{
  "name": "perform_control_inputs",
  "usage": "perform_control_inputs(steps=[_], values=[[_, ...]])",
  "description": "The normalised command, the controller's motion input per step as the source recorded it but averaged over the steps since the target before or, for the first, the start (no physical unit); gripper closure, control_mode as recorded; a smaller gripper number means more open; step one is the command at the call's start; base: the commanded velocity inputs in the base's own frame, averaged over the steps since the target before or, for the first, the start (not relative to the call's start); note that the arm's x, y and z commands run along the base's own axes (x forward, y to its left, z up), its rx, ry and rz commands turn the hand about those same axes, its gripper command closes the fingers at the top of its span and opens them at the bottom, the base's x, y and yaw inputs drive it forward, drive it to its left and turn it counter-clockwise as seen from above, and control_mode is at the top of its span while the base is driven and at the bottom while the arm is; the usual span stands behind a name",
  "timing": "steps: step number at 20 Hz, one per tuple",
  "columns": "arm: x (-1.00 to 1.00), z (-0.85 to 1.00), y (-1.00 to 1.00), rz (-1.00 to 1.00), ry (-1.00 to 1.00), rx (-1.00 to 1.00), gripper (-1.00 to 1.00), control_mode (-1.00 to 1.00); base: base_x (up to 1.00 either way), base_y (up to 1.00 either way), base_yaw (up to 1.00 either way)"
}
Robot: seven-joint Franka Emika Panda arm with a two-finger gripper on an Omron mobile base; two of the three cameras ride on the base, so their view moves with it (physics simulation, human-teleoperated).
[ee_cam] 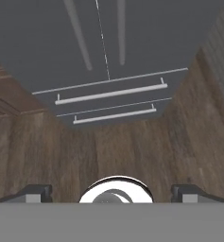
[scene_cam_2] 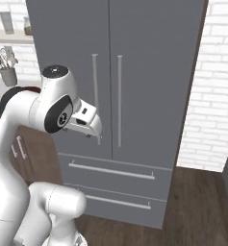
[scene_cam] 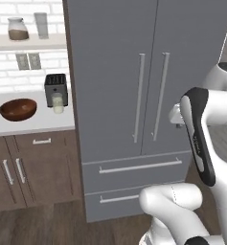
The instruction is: Grab a lemon wedge from the fridge and one ice cube from the ice bowl, and put them in the glass of lemonade.
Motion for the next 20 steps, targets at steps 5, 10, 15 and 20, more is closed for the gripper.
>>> perform_control_inputs(steps=[5,10,15,20], values=[[0.0,0.0,0.0,0.0,0.0,0.0,-1.0,1.0,-0.09,0.0,-0.01],[0.0,0.0,0.0,0.0,0.0,0.0,-1.0,1.0,0.0,-0.07,-0.01],[0.0,0.0,0.0,0.0,0.0,0.0,-1.0,1.0,-0.02,-0.02,0.0],[0.02,0.34,0.0,-0.02,-0.03,0.0,-1.0,-1.0,-0.03,0.0,0.0]])
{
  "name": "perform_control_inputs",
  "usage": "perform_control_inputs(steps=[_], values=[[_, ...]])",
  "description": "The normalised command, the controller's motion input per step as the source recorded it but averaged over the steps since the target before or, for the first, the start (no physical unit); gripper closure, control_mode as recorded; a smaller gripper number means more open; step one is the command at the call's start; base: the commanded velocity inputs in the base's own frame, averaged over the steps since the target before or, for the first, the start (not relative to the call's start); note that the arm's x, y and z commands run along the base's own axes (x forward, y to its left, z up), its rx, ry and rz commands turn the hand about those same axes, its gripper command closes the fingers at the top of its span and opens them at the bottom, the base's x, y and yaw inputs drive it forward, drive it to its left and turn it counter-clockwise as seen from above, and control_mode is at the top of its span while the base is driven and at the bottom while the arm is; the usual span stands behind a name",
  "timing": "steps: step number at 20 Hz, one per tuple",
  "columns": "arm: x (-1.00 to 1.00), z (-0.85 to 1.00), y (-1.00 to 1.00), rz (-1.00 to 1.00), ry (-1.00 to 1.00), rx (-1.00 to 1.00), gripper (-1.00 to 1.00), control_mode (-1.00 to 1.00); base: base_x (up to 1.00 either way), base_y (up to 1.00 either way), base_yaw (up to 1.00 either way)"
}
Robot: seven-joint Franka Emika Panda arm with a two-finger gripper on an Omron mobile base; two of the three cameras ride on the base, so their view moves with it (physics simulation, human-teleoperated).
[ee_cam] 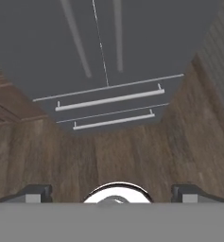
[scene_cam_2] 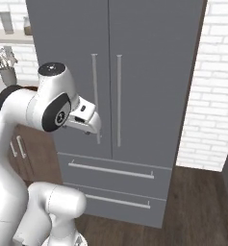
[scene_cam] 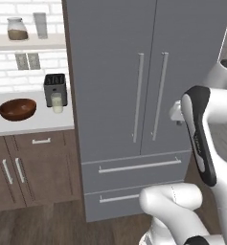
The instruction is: Grab a lemon wedge from the fridge and one ice cube from the ice bowl, and put them in the glass of lemonade.
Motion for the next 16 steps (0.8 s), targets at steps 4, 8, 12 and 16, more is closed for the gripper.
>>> perform_control_inputs(steps=[4,8,12,16], values=[[0.3,0.71,-0.08,-0.1,-0.24,0.0,-1.0,-1.0,0.0,0.0,0.0],[0.54,0.36,-0.16,-0.16,-0.23,-0.02,-1.0,-1.0,0.0,0.0,0.0],[0.98,-0.19,-0.03,-0.02,-0.01,-0.08,-1.0,-1.0,0.0,0.0,0.0],[0.99,-0.55,-0.31,0.14,-0.03,0.0,-1.0,-1.0,0.0,0.0,0.0]])
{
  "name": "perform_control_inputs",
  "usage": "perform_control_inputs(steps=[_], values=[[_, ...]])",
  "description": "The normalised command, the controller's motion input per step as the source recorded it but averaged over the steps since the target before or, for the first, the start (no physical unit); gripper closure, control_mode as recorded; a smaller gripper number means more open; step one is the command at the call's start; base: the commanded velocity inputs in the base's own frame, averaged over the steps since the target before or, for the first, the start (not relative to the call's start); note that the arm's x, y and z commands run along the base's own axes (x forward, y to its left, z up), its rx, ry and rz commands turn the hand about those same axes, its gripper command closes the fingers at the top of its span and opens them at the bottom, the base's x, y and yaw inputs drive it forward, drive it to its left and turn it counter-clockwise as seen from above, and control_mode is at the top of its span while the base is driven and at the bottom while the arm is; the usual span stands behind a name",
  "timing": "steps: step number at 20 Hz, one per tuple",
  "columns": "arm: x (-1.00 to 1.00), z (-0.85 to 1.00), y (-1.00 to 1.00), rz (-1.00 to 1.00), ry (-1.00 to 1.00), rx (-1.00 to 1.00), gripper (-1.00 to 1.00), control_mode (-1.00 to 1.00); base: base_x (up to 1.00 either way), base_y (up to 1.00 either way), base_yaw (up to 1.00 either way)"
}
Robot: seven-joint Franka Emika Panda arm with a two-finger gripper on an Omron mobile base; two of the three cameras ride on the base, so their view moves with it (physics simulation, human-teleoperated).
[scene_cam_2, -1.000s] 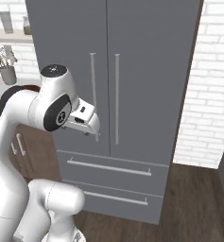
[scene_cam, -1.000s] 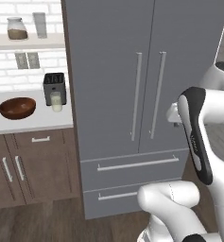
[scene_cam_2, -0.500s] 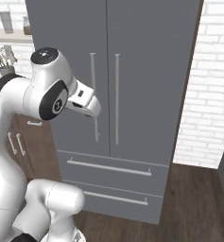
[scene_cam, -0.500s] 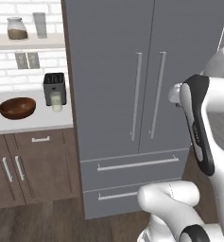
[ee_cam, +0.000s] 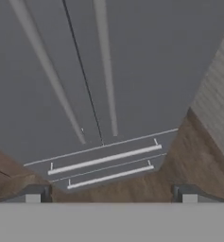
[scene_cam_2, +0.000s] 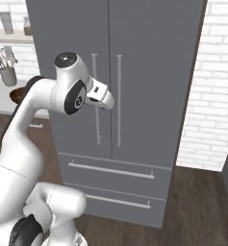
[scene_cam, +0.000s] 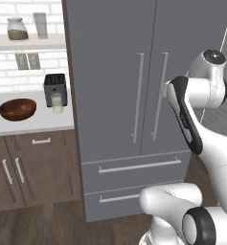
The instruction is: Grab a lemon wedge from the fridge and one ice cube from the ice bowl, and put them in the glass of lemonade.
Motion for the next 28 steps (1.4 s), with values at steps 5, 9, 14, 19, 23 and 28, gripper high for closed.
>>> perform_control_inputs(steps=[5,9,14,19,23,28], values=[[0.86,-0.5,-0.35,0.19,-0.12,0.02,-1.0,-1.0,0.0,0.0,0.0],[0.73,-0.2,-0.01,0.03,-0.09,0.0,-1.0,-1.0,0.0,0.0,0.0],[0.86,0.02,0.06,0.0,0.31,-0.12,-1.0,-1.0,0.0,0.0,0.0],[0.51,-0.26,0.01,-0.01,0.13,-0.01,-1.0,-1.0,0.0,0.0,0.0],[0.48,-0.49,0.0,0.0,0.0,0.0,-1.0,-1.0,0.0,0.0,0.0],[0.38,-0.15,-0.1,0.0,-0.05,0.0,-1.0,-1.0,0.0,0.0,0.0]])
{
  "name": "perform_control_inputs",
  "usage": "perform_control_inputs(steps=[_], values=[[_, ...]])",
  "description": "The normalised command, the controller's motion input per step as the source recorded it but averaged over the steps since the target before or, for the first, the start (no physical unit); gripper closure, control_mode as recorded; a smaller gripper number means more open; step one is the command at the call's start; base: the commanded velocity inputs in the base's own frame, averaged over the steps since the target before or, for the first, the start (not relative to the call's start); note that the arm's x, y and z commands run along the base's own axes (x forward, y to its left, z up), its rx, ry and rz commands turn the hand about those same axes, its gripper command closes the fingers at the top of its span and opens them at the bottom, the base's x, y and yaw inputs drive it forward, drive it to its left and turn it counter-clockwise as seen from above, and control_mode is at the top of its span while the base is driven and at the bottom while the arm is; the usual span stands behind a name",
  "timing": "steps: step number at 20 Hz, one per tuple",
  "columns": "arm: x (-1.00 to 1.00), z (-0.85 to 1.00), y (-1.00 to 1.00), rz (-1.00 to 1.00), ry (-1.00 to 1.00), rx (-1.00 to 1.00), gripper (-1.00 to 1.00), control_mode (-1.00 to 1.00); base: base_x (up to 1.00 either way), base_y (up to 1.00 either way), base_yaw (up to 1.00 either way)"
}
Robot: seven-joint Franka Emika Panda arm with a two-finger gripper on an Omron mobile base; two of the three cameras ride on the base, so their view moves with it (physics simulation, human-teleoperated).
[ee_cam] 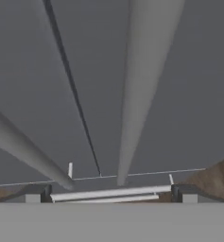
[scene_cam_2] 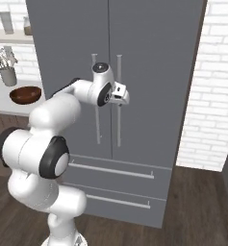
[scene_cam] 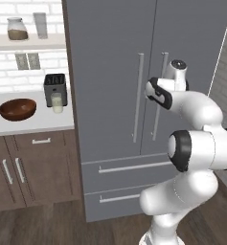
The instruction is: Grab a lemon wedge from the fridge and one ice cube from the ice bowl, and put them in the glass of lemonade.
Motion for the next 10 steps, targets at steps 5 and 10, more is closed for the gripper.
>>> perform_control_inputs(steps=[5,10], values=[[0.04,0.0,-0.37,0.0,-0.02,0.0,-1.0,-1.0,0.0,0.0,0.0],[0.17,-0.05,-0.07,0.0,0.0,0.0,-1.0,-1.0,0.0,0.0,0.0]])
